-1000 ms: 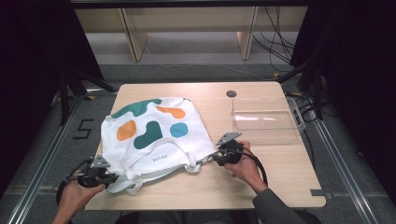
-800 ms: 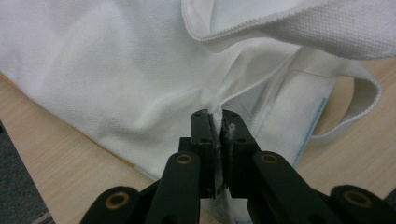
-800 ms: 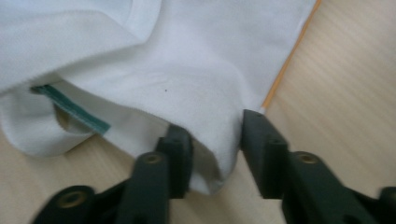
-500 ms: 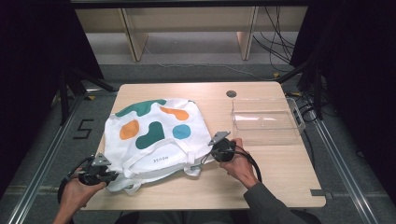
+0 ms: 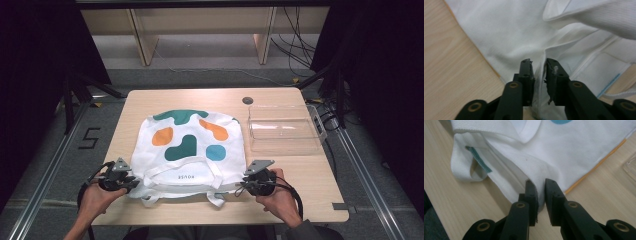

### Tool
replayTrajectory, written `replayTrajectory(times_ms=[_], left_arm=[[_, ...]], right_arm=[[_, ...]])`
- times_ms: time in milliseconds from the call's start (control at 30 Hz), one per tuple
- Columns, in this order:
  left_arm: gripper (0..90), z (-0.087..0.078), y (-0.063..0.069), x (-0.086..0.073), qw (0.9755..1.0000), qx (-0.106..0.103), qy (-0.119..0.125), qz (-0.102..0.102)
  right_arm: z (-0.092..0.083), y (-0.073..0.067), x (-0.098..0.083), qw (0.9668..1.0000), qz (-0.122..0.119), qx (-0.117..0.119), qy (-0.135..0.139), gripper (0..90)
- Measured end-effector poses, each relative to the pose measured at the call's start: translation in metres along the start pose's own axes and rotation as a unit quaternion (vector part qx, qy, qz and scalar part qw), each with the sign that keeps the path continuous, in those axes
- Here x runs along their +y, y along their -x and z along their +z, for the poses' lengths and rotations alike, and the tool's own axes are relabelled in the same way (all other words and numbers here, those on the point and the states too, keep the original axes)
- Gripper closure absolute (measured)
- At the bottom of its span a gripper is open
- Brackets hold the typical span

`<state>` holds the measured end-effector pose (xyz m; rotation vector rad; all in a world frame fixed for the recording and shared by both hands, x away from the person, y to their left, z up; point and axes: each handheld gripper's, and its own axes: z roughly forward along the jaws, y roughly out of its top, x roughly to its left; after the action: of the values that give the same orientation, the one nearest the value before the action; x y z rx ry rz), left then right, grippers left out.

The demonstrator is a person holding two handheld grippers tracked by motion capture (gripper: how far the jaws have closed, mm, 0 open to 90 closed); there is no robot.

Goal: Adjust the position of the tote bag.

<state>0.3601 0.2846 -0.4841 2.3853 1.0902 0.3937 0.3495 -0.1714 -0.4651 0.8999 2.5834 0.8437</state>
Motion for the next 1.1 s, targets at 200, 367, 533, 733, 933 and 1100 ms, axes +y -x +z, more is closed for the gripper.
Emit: replayTrajectory(times_ms=[200, 367, 533, 733, 933, 1100], left_arm=[[52.6, -0.004, 0.001, -0.013, 0.9992, 0.006, -0.015, -0.036], [50.7, -0.005, 0.001, -0.014, 0.9991, 0.01, -0.031, -0.027], [53.6, 0.001, -0.001, -0.01, 0.9988, 0.008, -0.023, -0.043], [64.3, 0.005, -0.004, -0.008, 0.9991, 0.005, -0.023, -0.034], [78.0, 0.003, -0.009, -0.008, 0.9991, -0.002, -0.041, -0.007], [81.0, 0.004, -0.009, -0.006, 0.9993, -0.003, -0.038, 0.005]], right_arm=[[0.004, 0.0, 0.0, 1.0, 0.002, -0.004, -0.007, 77.2], [0.007, 0.0, 0.001, 0.9998, 0.011, -0.002, -0.018, 73.0], [0.014, 0.002, 0.002, 0.9997, 0.011, -0.012, -0.016, 68.7], [0.018, 0.004, 0.005, 0.9996, 0.019, -0.012, -0.019, 67.5], [0.022, 0.006, 0.009, 0.9995, 0.016, -0.011, -0.024, 68.3], [0.031, 0.009, 0.015, 0.9996, 0.01, -0.016, -0.021, 70.8]])
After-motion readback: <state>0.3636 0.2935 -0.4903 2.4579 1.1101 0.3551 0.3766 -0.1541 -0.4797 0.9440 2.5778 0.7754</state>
